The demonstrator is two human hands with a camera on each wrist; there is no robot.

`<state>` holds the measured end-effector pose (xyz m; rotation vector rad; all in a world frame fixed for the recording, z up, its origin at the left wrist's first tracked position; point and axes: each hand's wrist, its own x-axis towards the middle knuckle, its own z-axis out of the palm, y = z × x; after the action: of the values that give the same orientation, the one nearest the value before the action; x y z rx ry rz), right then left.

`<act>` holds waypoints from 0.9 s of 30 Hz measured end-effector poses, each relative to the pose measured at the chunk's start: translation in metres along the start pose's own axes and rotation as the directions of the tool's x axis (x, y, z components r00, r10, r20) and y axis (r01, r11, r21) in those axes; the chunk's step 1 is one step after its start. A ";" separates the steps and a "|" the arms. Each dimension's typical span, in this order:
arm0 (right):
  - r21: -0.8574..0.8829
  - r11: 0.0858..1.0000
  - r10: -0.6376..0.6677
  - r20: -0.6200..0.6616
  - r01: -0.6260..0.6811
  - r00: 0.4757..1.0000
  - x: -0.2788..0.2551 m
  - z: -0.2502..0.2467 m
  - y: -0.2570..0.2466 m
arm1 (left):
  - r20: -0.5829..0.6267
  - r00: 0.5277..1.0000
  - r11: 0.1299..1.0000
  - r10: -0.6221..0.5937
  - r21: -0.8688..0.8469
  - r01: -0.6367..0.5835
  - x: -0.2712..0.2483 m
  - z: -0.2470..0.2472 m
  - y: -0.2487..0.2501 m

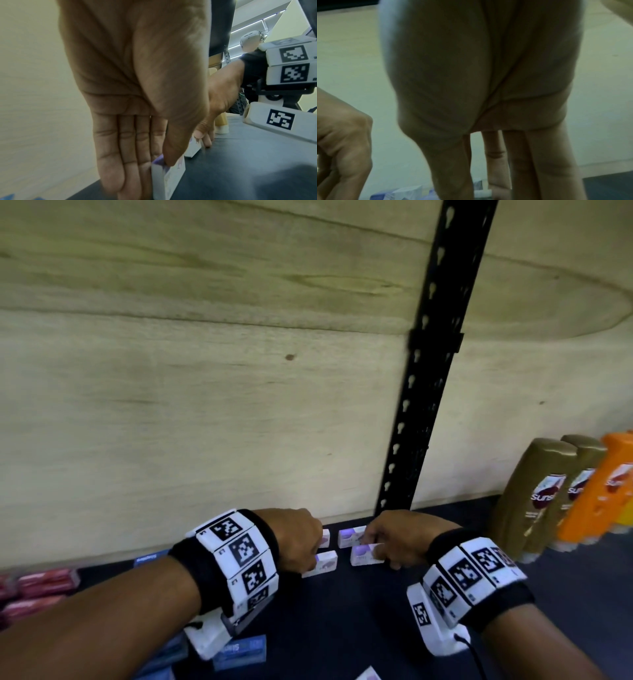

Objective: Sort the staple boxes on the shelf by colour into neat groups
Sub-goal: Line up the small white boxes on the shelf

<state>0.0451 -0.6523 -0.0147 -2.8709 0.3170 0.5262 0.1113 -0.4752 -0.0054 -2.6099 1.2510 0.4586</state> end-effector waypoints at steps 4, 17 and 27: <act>0.030 0.999 -0.018 -0.006 0.018 1.000 -0.001 0.000 -0.001 | -0.025 1.000 1.000 -0.007 -0.014 0.006 -0.001 0.001 0.000; -0.080 0.997 -0.006 -0.098 -0.002 0.995 -0.018 -0.001 -0.008 | -0.147 0.987 0.998 0.062 0.035 -0.057 -0.035 -0.009 0.021; -0.128 0.992 -0.021 -0.088 0.009 0.996 -0.084 0.016 -0.028 | 0.080 0.971 0.971 0.226 -0.095 -0.219 -0.059 0.019 0.059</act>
<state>-0.0295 -0.6074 0.0060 -3.0244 0.2854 0.4309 0.0262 -0.4629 -0.0050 -2.4951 1.5332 0.6755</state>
